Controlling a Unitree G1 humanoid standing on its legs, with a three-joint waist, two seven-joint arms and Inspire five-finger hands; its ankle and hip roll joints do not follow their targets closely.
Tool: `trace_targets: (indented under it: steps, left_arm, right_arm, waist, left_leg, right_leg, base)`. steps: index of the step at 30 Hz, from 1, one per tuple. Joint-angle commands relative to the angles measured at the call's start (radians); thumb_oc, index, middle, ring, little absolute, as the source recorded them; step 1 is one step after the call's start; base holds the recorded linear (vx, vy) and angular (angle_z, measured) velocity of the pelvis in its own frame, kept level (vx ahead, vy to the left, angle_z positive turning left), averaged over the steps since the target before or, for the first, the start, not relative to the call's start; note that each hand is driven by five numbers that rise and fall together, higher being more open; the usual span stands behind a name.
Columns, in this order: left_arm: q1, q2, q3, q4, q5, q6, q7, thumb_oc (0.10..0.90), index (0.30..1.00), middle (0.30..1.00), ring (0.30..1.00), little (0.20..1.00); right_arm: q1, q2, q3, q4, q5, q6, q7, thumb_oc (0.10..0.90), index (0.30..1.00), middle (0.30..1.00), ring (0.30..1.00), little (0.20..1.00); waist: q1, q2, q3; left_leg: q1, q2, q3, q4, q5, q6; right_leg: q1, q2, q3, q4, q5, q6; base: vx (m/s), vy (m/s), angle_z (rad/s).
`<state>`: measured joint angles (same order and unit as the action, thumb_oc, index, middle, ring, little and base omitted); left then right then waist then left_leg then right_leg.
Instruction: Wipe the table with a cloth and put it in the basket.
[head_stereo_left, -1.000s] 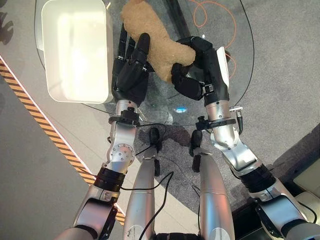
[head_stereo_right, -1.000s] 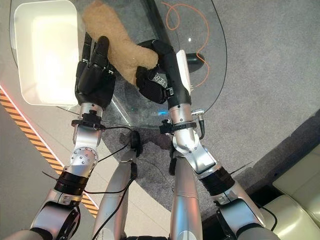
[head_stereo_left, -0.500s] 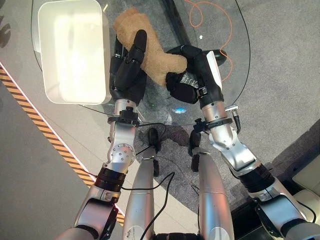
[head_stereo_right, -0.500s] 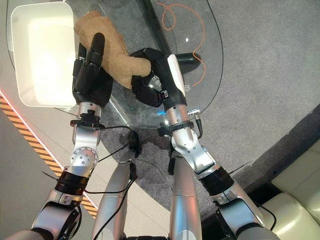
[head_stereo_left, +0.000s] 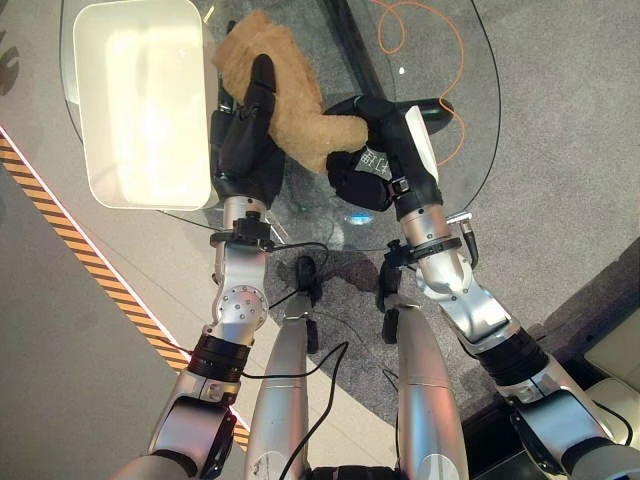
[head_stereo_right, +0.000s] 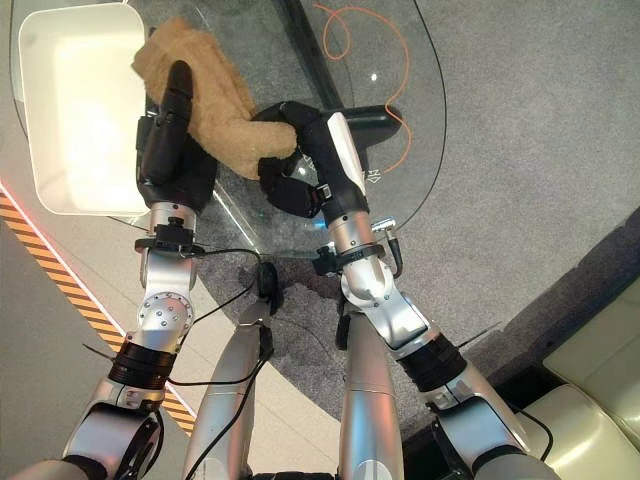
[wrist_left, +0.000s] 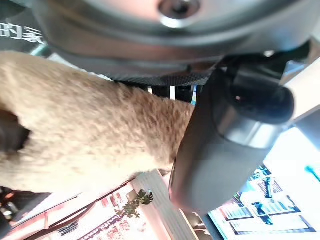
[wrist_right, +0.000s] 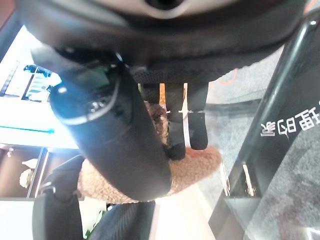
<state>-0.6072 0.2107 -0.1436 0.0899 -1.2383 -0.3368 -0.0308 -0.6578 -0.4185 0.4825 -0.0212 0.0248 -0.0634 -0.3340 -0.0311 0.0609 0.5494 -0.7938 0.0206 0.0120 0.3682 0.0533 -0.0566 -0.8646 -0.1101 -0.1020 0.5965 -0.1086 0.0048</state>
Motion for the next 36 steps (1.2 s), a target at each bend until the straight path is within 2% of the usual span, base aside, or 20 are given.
trace_targets:
  steps: [1, 11, 12, 13, 14, 15, 26, 36]
  left_arm:
    - [-0.124, 0.013, 0.004, -0.183, 0.070, -0.084, -0.112, 0.100, 0.300, 0.300, 0.300, 0.200]
    - [-0.121, 0.005, 0.011, -0.181, 0.074, -0.089, -0.122, 0.100, 0.300, 0.300, 0.300, 0.200]
    - [-0.120, 0.005, 0.011, -0.183, 0.074, -0.088, -0.121, 0.100, 0.300, 0.300, 0.300, 0.200]
    - [-0.121, 0.006, 0.011, -0.184, 0.075, -0.088, -0.119, 0.100, 0.300, 0.300, 0.300, 0.200]
    - [-0.120, 0.005, 0.009, -0.186, 0.076, -0.091, -0.119, 0.100, 0.300, 0.300, 0.300, 0.200]
    - [-0.120, 0.004, 0.008, -0.187, 0.078, -0.093, -0.118, 0.100, 0.300, 0.300, 0.300, 0.200]
    - [-0.120, 0.002, 0.021, -0.187, 0.080, -0.121, -0.114, 0.100, 0.300, 0.300, 0.300, 0.200]
    - [-0.113, -0.006, 0.044, -0.193, 0.105, -0.197, -0.084, 0.100, 0.300, 0.300, 0.300, 0.200]
  right_arm:
    - [-0.140, 0.069, -0.017, -0.240, -0.018, -0.107, 0.002, 0.100, 0.300, 0.300, 0.300, 0.200]
    - [-0.137, 0.073, -0.022, -0.242, -0.016, -0.104, 0.009, 0.100, 0.300, 0.300, 0.300, 0.200]
    - [-0.137, 0.072, -0.022, -0.243, -0.014, -0.104, 0.007, 0.182, 0.371, 0.371, 0.371, 0.282]
    - [-0.136, 0.072, -0.022, -0.244, -0.012, -0.104, 0.005, 0.388, 0.547, 0.547, 0.547, 0.488]
    - [-0.135, 0.073, -0.021, -0.246, -0.009, -0.103, 0.002, 0.644, 0.766, 0.766, 0.766, 0.744]
    - [-0.134, 0.075, -0.021, -0.246, -0.006, -0.103, 0.003, 0.800, 0.900, 0.900, 0.900, 0.900]
    - [-0.128, 0.079, -0.028, -0.240, 0.001, -0.107, -0.001, 0.800, 0.900, 0.900, 0.900, 0.900]
    - [-0.121, 0.089, -0.030, -0.235, -0.009, -0.104, -0.005, 0.800, 0.900, 0.900, 0.900, 0.900]
  waist:
    - [0.017, -0.017, -0.029]
    - [0.016, -0.017, -0.029]
    - [0.017, -0.017, -0.029]
    - [0.016, -0.017, -0.029]
    - [0.016, -0.017, -0.029]
    - [0.016, -0.016, -0.029]
    - [0.016, -0.018, -0.029]
    - [0.019, -0.015, -0.029]
  left_leg:
    - [0.023, -0.064, 0.058, 0.050, -0.087, 0.033]
    - [0.022, -0.065, 0.057, 0.049, -0.088, 0.033]
    - [0.022, -0.065, 0.057, 0.049, -0.088, 0.032]
    - [0.022, -0.065, 0.058, 0.049, -0.088, 0.032]
    - [0.020, -0.066, 0.058, 0.051, -0.088, 0.033]
    - [0.021, -0.066, 0.057, 0.051, -0.089, 0.033]
    - [0.018, -0.067, 0.059, 0.058, -0.093, 0.033]
    - [0.015, -0.070, 0.058, 0.062, -0.096, 0.034]
  right_leg:
    - [0.041, 0.065, -0.040, -0.077, -0.005, 0.006]
    - [0.040, 0.066, -0.038, -0.078, -0.006, 0.006]
    - [0.040, 0.066, -0.038, -0.079, -0.006, 0.006]
    - [0.040, 0.066, -0.038, -0.079, -0.007, 0.006]
    - [0.038, 0.066, -0.038, -0.077, -0.007, 0.006]
    - [0.038, 0.066, -0.038, -0.076, -0.007, 0.006]
    - [0.036, 0.066, -0.039, -0.072, -0.010, 0.005]
    - [0.030, 0.065, -0.039, -0.061, -0.015, 0.003]
  base:
    - [0.00, 0.000, 0.00]
    - [0.00, 0.000, 0.00]
    - [0.00, 0.000, 0.00]
    - [0.00, 0.000, 0.00]
    - [0.00, 0.000, 0.00]
    - [0.00, 0.000, 0.00]
    - [0.00, 0.000, 0.00]
    - [0.00, 0.000, 0.00]
